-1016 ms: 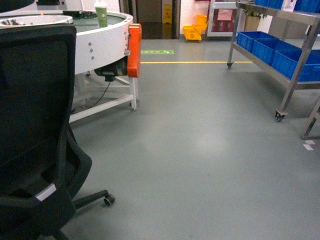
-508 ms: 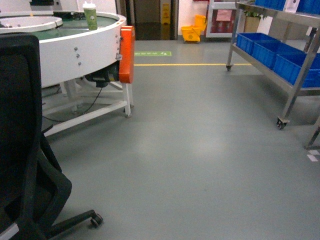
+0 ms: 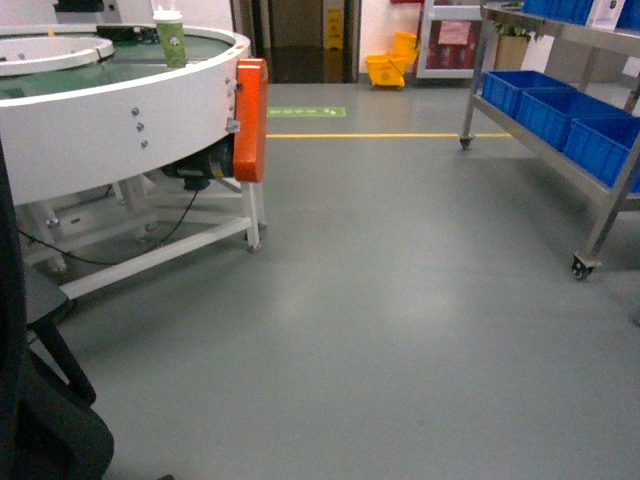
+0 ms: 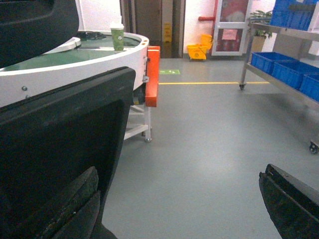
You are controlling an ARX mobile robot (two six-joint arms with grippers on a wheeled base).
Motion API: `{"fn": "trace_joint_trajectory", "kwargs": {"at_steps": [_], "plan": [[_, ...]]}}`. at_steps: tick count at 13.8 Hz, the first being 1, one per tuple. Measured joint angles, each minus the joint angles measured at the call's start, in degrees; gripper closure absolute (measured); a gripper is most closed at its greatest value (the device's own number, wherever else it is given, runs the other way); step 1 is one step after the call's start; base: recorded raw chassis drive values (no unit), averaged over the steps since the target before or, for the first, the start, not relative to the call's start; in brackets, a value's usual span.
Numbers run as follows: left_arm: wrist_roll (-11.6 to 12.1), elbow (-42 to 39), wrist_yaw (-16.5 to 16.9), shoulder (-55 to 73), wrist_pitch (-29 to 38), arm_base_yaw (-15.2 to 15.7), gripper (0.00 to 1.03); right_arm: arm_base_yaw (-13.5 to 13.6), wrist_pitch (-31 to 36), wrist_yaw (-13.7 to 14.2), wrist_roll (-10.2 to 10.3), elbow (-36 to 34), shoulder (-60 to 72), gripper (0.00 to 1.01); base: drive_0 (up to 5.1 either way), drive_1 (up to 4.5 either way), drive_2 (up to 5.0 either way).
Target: Pick red block from blue box to shelf
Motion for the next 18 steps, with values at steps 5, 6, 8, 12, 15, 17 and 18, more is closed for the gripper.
{"fn": "trace_joint_trajectory", "kwargs": {"at_steps": [5, 6, 8, 12, 15, 17, 18], "plan": [[0.0, 0.0, 0.0, 0.0, 0.0, 0.0, 0.05, 0.0, -0.2, 0.0, 0.0, 0.0, 0.0, 0.72, -0.1, 4.14, -4.3], [0.0, 0.0, 0.0, 0.0, -0.1, 0.0, 0.05, 0.0, -0.3, 0.0, 0.0, 0.0, 0.0, 0.72, -0.1, 4.1, -4.3], [0.0, 0.0, 0.0, 0.0, -0.5, 0.0, 0.05, 0.0, -0.5, 0.0, 0.0, 0.0, 0.1, 0.72, 0.0, 0.0, 0.0], [0.0, 0.0, 0.0, 0.0, 0.0, 0.0, 0.05, 0.0, -0.2, 0.0, 0.0, 0.0, 0.0, 0.72, -0.6, -0.59, -0.6], [0.0, 0.0, 0.0, 0.0, 0.0, 0.0, 0.05, 0.0, -0.2, 0.0, 0.0, 0.0, 0.0, 0.72, -1.7, -1.67, -1.7], [0.0, 0.0, 0.0, 0.0, 0.0, 0.0, 0.05, 0.0, -0.2, 0.0, 0.0, 0.0, 0.0, 0.72, -1.6, -1.55, -1.6], [0.0, 0.0, 0.0, 0.0, 0.0, 0.0, 0.05, 0.0, -0.2, 0.0, 0.0, 0.0, 0.0, 0.72, -1.6, -1.55, -1.6]]}}
